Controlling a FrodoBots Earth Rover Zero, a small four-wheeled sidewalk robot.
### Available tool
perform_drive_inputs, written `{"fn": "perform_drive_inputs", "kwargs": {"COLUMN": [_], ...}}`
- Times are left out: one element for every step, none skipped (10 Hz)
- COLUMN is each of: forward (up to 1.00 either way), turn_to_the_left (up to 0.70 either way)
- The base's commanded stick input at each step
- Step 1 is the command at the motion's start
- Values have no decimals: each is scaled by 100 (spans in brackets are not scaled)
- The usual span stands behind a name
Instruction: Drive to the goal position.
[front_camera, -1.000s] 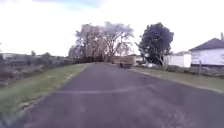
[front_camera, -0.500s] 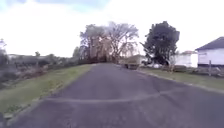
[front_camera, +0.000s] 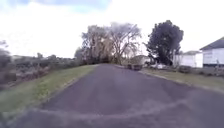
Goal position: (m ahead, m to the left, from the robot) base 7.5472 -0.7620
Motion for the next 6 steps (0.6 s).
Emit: {"fn": "perform_drive_inputs", "kwargs": {"forward": [85,85,85,85,85,85], "turn_to_the_left": [0,0,0,0,0,0]}}
